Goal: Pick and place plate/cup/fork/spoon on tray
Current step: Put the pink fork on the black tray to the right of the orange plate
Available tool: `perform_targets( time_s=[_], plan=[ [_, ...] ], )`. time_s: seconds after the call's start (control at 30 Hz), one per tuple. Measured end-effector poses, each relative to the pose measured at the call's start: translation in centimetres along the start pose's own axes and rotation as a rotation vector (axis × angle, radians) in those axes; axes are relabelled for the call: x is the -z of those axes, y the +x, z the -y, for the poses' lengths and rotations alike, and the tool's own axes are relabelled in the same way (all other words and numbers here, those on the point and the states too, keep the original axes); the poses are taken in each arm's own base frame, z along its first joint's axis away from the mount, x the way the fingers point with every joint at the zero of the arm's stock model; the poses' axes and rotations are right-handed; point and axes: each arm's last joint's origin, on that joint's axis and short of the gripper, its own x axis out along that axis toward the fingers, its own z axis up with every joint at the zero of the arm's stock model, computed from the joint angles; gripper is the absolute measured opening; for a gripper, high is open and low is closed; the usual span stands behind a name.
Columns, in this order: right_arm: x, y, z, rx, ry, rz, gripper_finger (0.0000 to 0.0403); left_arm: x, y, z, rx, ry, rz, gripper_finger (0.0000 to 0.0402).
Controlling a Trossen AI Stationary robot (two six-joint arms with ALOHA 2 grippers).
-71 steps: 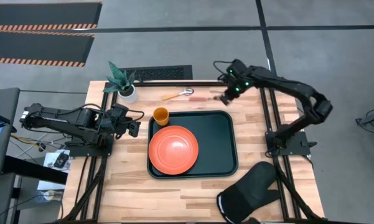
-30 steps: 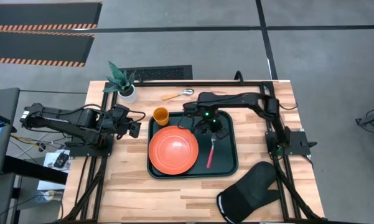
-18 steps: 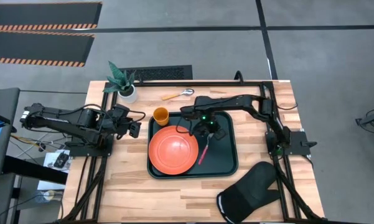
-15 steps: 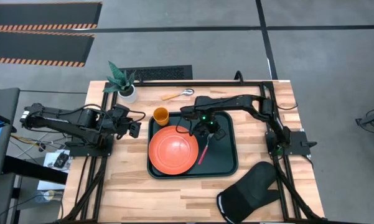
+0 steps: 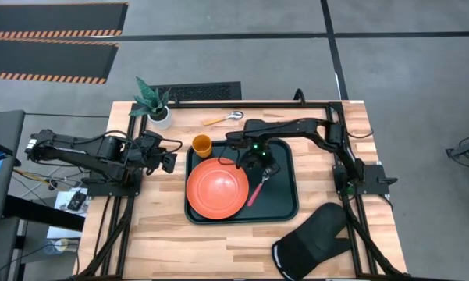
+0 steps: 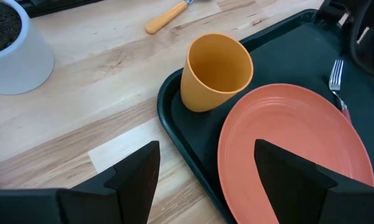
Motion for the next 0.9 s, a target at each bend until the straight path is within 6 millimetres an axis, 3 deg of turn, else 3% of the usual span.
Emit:
perform_targets(
  time_s=[0.13,0.23,0.33,0.47,0.7,0.9],
  plan=[
    [-0.3,-1.3,-0.5,-0.146,0.12,0.167,0.0175,0.0,0.0,0.0,0.0,0.0,0.0,0.0247],
    [-0.2,-2.8,-1.4,-0.122,0.143,0.264,0.0169,0.0,0.0,0.0,0.001,-0.001,0.0,0.0247],
    [1.3,-3.6,-1.1,-0.12,0.243,0.321,0.0162,0.0,0.0,0.0,0.001,-0.001,0.0,0.0247],
    [5.0,-4.6,-0.7,-0.121,0.445,0.45,0.0157,0.0,0.0,0.0,-0.003,0.007,0.006,0.0247],
    [9.7,-1.2,0.4,-0.128,0.736,0.604,0.017,-0.1,0.0,0.0,-0.015,0.013,0.032,0.0247],
    [10.6,1.7,1.2,-0.155,0.822,0.586,0.019,-0.1,0.0,0.0,-0.015,0.013,0.031,0.0247]
  ],
)
